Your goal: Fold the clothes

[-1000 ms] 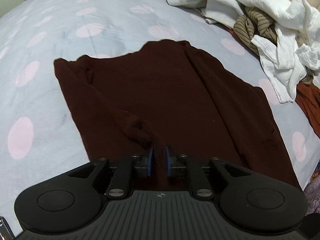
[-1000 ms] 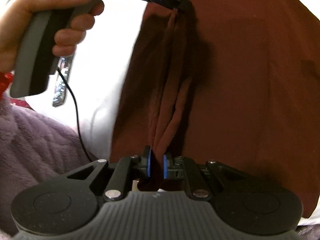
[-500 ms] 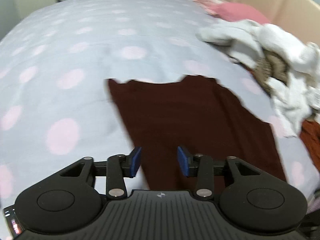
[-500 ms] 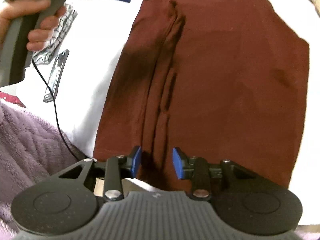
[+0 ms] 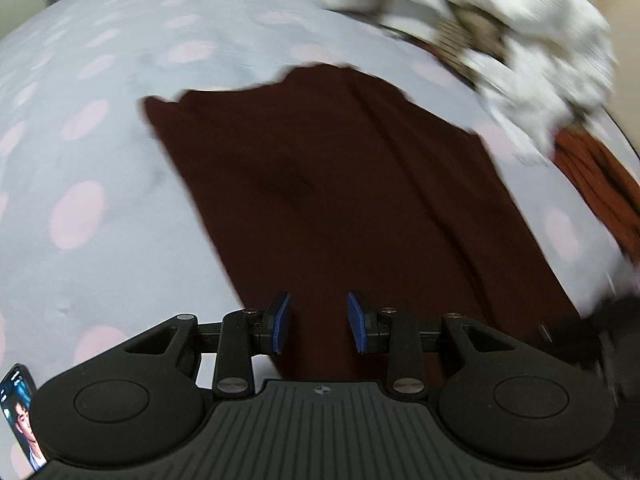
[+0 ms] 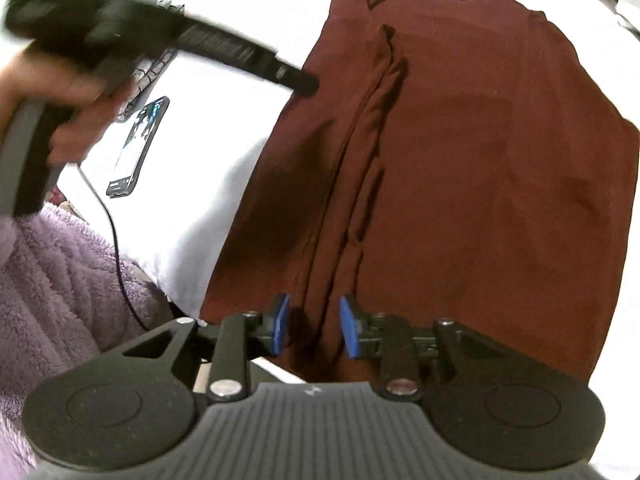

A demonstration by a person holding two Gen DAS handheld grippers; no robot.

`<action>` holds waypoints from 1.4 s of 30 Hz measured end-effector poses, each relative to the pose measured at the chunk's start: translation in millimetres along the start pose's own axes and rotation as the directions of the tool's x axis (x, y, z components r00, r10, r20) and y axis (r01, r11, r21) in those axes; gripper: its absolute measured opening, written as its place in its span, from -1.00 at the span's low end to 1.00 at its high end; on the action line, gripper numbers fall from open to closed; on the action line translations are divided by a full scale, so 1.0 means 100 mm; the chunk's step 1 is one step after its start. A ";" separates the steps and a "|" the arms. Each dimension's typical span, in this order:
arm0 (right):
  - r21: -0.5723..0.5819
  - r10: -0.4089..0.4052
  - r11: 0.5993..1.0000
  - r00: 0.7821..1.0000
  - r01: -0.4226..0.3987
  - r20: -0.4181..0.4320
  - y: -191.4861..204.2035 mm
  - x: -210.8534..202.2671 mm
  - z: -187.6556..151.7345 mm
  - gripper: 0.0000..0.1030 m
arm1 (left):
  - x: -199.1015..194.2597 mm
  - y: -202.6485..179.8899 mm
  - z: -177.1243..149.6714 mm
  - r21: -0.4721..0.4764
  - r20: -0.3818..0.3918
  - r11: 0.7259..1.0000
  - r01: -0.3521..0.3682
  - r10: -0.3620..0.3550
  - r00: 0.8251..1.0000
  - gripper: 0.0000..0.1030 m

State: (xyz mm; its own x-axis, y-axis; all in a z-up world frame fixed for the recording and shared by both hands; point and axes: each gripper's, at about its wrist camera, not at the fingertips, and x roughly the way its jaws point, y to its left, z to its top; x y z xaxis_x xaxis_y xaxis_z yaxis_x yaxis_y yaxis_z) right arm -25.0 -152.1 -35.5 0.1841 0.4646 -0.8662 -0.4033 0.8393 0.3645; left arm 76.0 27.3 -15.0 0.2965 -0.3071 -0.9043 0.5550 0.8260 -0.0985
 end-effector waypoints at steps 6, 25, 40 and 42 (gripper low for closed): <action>-0.009 0.052 0.999 0.999 -0.052 0.010 -0.01 0.02 0.11 -0.38 | -0.14 -0.34 -0.46 0.120 -0.042 0.993 0.020 -0.015 0.999 -0.44; 0.028 0.049 0.998 0.998 -0.048 -0.047 0.08 0.40 0.08 -0.72 | -0.08 -0.60 -0.72 0.184 -0.075 0.983 0.028 -0.015 0.997 -0.44; 0.243 -0.246 0.945 0.966 0.220 0.082 -0.82 -0.49 -0.38 -0.46 | 0.10 -1.46 -0.48 0.097 0.030 0.986 0.136 -0.139 0.990 -0.47; 0.303 -0.245 0.929 0.967 0.212 0.075 -0.97 -0.50 -0.48 -0.45 | 0.16 -1.55 -0.43 0.084 0.032 0.983 0.161 -0.164 0.986 -0.47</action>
State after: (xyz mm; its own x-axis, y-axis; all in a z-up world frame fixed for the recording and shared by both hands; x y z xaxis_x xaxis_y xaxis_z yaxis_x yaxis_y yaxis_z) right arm -37.9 -270.4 -44.0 0.3438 0.2648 -0.9009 -0.0642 0.9638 0.2587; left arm -38.7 -85.0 -32.7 0.2264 -0.4535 -0.8620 0.6585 0.7233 -0.2076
